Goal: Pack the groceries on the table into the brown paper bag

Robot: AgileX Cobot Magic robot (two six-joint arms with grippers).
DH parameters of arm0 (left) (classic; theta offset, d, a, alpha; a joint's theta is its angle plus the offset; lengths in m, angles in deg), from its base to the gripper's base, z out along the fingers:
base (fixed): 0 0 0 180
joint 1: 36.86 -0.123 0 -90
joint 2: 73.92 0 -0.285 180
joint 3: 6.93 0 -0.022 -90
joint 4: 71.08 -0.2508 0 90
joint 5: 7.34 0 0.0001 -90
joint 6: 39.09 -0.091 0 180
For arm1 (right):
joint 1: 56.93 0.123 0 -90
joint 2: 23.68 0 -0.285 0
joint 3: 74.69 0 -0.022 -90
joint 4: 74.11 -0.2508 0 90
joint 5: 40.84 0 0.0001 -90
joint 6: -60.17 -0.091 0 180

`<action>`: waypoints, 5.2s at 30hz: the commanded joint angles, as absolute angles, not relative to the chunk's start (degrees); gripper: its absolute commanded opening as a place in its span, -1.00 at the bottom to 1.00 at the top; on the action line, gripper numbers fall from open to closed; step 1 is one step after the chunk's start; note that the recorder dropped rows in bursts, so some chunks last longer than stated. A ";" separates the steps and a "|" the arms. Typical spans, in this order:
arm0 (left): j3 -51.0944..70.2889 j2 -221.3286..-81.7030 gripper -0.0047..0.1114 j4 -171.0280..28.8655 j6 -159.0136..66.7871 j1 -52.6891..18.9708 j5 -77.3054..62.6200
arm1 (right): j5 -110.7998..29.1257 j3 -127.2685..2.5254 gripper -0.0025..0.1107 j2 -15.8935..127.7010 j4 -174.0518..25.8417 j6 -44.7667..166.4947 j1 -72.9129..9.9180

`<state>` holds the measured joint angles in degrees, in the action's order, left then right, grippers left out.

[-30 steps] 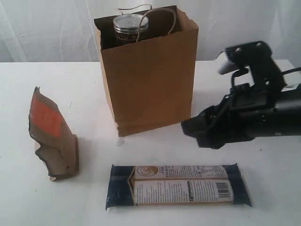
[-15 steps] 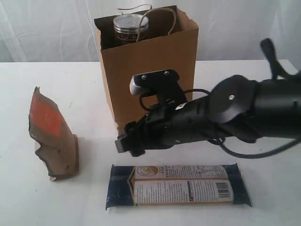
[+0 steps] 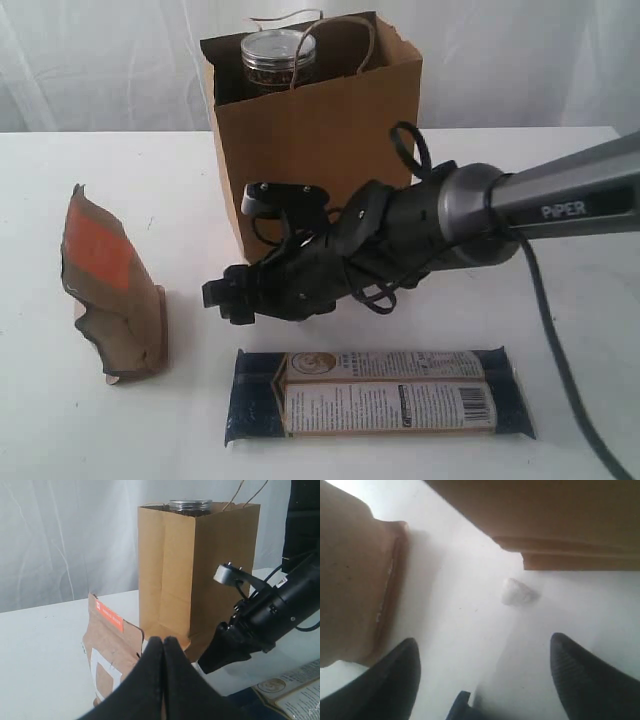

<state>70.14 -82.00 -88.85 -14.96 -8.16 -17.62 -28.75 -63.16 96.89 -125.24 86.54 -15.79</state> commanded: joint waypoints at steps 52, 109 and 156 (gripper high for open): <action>70.29 -81.70 -0.92 -89.46 -15.14 -8.20 -18.14 | -28.43 -55.45 -0.96 96.81 -121.80 85.96 -15.73; 70.29 -81.70 -0.92 -89.57 -15.13 -8.20 -18.14 | -28.82 -80.26 0.13 81.84 -113.67 99.15 -35.75; 70.29 -81.70 -0.92 -92.25 -15.13 -8.20 -18.14 | 10.12 -49.95 0.25 56.41 -96.94 115.60 -16.78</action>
